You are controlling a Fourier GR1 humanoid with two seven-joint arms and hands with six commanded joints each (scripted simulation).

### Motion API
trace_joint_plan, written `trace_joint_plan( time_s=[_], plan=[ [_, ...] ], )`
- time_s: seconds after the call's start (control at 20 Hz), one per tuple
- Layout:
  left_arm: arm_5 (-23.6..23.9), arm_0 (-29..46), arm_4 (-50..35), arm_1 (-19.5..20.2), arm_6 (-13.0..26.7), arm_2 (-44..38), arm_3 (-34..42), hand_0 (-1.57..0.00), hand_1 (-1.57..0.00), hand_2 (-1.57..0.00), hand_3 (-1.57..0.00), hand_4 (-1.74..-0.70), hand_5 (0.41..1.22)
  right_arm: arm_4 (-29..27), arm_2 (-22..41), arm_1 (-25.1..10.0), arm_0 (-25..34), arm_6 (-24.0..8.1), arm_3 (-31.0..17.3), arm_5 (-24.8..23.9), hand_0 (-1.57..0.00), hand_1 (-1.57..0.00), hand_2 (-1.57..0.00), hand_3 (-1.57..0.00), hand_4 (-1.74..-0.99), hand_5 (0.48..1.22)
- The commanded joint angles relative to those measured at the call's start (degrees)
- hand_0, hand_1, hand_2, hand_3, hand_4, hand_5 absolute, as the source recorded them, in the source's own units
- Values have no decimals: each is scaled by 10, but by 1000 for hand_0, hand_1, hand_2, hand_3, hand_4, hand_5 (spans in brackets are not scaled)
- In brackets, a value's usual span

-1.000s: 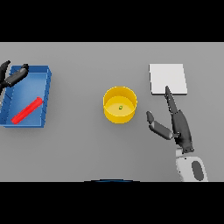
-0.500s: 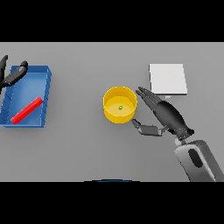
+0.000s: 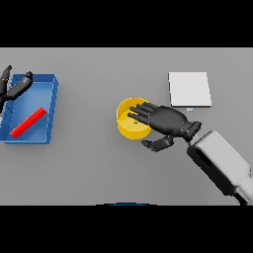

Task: Pick up the red beaker and tilt it to pour out 1 green nut into yellow bowl. Pick up the yellow bowl and place it on the metallic measuring scale.

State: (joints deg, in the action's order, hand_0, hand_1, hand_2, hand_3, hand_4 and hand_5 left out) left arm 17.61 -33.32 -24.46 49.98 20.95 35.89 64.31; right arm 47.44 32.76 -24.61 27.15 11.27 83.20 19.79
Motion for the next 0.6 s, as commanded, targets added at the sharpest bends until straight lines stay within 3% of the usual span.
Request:
trace_joint_plan(
  time_s=[0.0, 0.2, 0.55],
  plan=[
    [0, 1, -2, 4, 4, -1, 6, 0, 0, 0, 0, -720, 687, 4, 10, 2, 13, 11, -13, 9, 1, 1, 1, 1, -1215, 704],
    [-6, 6, -9, 5, -5, -5, 6, 1, 1, 1, 1, -722, 687, 33, 47, 19, 62, -3, -67, 39, 1, 1, 1, 1, -1224, 703],
    [-2, 8, -12, 11, -5, -11, 6, 1, 1, 1, 1, -721, 682, 60, 86, 28, 115, 9, -137, 72, 1, 1, 1, 1, -1270, 727]
  ],
)
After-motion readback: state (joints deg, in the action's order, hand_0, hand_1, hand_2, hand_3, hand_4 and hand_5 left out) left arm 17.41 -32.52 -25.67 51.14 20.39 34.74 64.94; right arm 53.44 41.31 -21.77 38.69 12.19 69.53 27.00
